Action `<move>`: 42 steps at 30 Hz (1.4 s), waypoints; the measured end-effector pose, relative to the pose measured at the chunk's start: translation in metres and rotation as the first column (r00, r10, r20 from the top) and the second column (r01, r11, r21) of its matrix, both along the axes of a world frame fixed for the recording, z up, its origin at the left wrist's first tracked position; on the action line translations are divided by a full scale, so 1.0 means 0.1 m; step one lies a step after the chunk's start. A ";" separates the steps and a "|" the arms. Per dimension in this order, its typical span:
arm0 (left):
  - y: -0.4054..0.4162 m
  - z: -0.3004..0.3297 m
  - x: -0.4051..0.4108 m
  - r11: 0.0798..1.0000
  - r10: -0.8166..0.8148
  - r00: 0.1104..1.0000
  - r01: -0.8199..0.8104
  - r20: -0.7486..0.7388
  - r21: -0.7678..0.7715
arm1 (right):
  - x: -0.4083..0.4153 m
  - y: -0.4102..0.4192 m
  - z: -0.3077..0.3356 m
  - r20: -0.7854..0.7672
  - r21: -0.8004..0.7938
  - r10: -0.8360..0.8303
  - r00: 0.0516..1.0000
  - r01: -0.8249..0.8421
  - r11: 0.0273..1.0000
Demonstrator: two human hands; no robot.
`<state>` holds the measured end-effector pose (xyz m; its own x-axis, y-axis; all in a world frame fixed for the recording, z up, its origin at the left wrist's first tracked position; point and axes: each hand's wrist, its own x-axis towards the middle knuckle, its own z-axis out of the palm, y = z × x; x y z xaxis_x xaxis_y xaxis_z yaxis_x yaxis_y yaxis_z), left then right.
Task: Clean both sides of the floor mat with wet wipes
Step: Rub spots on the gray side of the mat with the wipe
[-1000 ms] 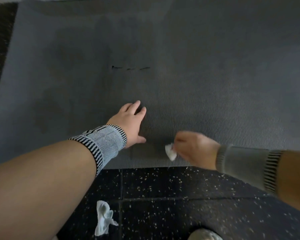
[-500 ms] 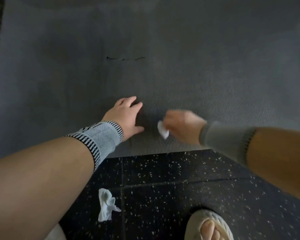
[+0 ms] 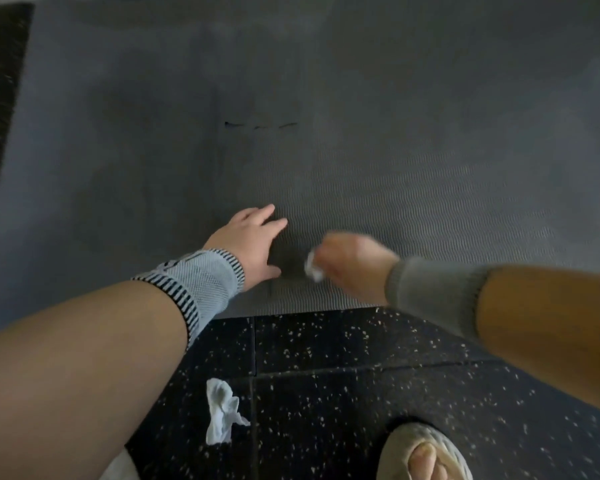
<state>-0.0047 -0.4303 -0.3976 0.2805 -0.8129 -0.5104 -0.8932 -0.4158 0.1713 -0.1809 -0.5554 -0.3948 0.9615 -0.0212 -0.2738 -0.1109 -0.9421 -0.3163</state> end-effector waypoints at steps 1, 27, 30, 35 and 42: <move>0.00 0.01 0.00 1.000 -0.001 1.000 0.001 0.003 0.009 | -0.12 0.18 0.05 -0.029 0.074 0.095 0.995 -0.093 0.993; -0.01 0.00 -0.07 0.999 0.044 0.999 -0.044 -0.007 0.024 | -0.10 -0.14 0.11 -0.016 0.033 -0.019 1.000 0.019 0.999; -0.02 0.01 -0.11 0.998 0.042 0.999 -0.042 0.010 0.036 | -0.28 -0.19 0.09 -0.060 0.011 0.012 0.998 -0.011 1.000; -0.04 0.04 -0.09 0.999 0.017 0.999 -0.018 0.028 0.034 | -0.29 -0.27 0.16 -0.171 0.054 0.073 0.983 -0.065 0.996; -0.03 0.03 -0.08 0.999 0.040 0.999 -0.040 -0.002 0.019 | -0.35 -0.01 0.08 -0.122 0.026 0.157 0.980 -0.155 0.988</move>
